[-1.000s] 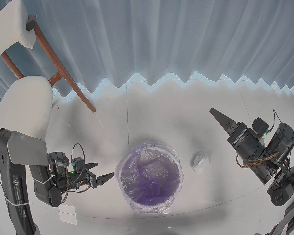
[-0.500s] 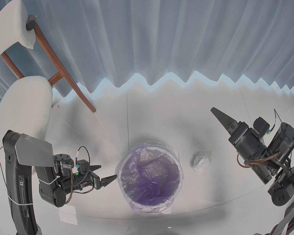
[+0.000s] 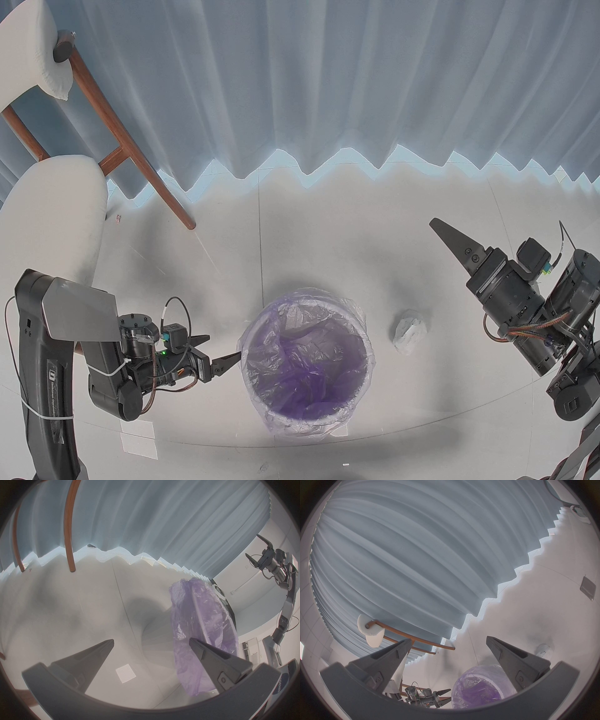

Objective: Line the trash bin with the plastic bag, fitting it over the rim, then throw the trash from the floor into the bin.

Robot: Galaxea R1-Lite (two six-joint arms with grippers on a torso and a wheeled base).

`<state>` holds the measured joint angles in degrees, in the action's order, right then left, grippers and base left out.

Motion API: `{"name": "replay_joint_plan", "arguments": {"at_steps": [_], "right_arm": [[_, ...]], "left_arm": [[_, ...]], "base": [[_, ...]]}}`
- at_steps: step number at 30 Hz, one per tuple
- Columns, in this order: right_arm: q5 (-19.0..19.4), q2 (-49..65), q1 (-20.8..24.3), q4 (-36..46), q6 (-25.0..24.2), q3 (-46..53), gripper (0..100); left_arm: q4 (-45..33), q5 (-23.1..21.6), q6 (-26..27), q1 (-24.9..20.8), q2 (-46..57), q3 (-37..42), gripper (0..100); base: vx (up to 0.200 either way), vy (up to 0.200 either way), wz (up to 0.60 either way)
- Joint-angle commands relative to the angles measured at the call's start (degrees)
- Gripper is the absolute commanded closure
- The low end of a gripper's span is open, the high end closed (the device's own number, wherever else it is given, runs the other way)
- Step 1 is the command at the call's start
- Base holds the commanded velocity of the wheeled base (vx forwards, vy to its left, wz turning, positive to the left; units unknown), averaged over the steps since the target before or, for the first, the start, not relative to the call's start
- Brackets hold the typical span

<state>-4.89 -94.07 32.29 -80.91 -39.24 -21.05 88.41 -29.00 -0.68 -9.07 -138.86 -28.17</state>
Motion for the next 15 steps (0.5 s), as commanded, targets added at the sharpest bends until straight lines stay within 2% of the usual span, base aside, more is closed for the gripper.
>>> {"name": "replay_joint_plan", "arguments": {"at_steps": [1,6,9,15], "right_arm": [[0.05,-0.41,0.14,-0.04,0.04,0.14,0],[0.05,-0.5,0.14,-0.04,-0.22,0.22,0],[0.05,-0.41,0.23,-0.04,-0.22,0.22,0],[0.05,-0.5,0.14,-0.04,-0.22,0.57,0]], "left_arm": [[0.01,0.0,-0.81,-1.21,-1.32,-0.66,0],[0.01,0.35,-2.04,-1.39,-2.73,-2.24,0],[0.01,3.51,-2.83,-1.3,-5.37,-5.14,0],[0.01,5.71,-5.65,-1.48,-7.65,-7.42,0]], "base": [[0.0,0.0,0.0],[0.0,0.0,0.0],[0.0,0.0,0.0],[0.0,0.0,0.0]]}}
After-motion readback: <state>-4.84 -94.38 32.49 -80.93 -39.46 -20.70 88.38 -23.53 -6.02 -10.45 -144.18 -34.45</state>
